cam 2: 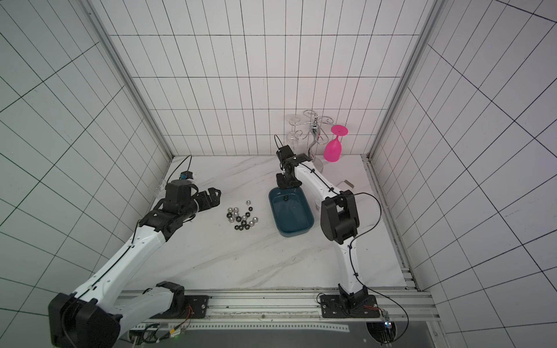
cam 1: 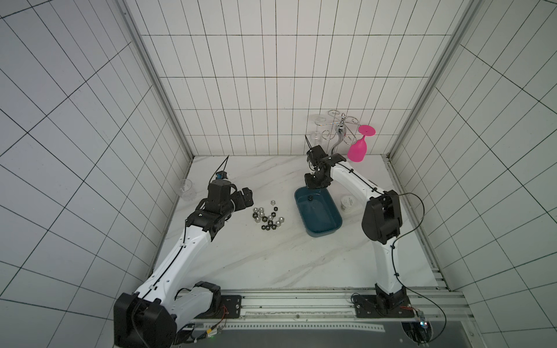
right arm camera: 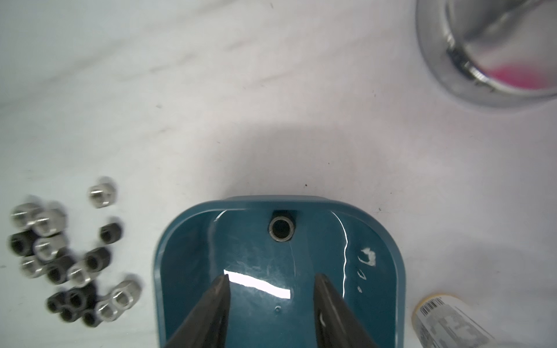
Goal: Put the nuts on the desktop into the storage box
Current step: Place the nut in the storage box, then pick up the nut from the center of the board.
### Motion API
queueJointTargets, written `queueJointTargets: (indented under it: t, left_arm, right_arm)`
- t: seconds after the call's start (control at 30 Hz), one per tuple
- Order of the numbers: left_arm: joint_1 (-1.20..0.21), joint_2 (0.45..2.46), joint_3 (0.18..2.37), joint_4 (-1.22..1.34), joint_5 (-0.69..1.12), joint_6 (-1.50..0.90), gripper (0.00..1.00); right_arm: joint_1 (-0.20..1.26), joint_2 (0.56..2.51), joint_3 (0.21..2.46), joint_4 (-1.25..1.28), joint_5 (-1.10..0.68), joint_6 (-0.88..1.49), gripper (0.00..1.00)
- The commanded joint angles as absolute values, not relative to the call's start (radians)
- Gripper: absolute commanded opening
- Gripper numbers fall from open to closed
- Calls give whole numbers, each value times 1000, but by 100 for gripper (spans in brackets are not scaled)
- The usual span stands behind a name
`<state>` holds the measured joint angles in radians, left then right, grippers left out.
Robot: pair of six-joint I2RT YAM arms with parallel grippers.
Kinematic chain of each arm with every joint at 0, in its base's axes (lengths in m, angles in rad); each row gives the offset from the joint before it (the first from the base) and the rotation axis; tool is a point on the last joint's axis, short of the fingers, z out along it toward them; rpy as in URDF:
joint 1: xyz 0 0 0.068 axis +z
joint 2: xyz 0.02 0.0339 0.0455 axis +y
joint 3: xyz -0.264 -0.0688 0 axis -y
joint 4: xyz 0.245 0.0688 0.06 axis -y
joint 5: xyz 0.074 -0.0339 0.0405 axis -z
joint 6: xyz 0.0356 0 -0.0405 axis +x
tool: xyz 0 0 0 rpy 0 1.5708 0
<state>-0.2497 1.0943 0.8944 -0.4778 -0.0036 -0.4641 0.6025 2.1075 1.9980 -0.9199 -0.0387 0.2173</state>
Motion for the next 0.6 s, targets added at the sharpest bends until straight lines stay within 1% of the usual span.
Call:
queueJointTargets:
  t: [0.0,0.27,0.43,0.57]
  left_arm:
    - [-247,1092,925,-497,-29,-469,99]
    - [-187,1057,924,-527,-18,-508,99]
    - [-170,1035,909,-541,-18,-503,99]
    - [-169,1029,896,-546,-13,-500,99]
  right_arm:
    - [684,2069,2034,-897,-57,216,52]
    - [815,2259,2233,-942,-83,178,58]
    - [847,2398,2374,-997,-68,157,58]
    - [857,2475,2437,-1018,-53,146,59]
